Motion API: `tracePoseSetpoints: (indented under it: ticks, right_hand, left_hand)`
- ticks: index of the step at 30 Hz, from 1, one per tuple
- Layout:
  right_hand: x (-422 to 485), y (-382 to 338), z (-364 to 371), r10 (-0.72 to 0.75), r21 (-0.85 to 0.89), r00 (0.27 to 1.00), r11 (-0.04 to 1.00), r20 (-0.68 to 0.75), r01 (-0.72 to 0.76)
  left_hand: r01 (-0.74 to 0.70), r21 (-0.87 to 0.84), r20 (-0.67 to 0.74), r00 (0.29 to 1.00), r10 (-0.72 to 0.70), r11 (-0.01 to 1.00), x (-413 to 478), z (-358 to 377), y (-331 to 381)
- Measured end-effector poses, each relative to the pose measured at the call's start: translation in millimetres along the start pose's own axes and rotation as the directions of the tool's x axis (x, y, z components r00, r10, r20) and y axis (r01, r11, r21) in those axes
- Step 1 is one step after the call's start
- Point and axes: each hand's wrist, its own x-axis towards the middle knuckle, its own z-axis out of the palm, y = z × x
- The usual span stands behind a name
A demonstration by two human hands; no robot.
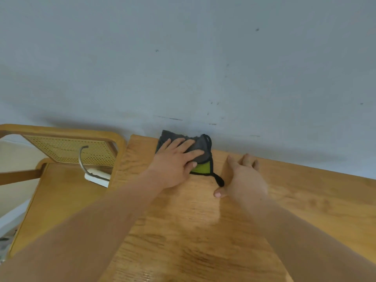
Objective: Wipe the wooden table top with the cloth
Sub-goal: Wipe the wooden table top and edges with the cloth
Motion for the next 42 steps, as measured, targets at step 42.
tracePoseSetpoints:
  ticks: [42]
  right_hand:
    - [-1,112,-49,-0.099,0.065,0.995,0.993,0.031,0.097]
  left_hand:
    - [0.155,0.041,0.198,0.967,-0.16,0.987,74,-15,55]
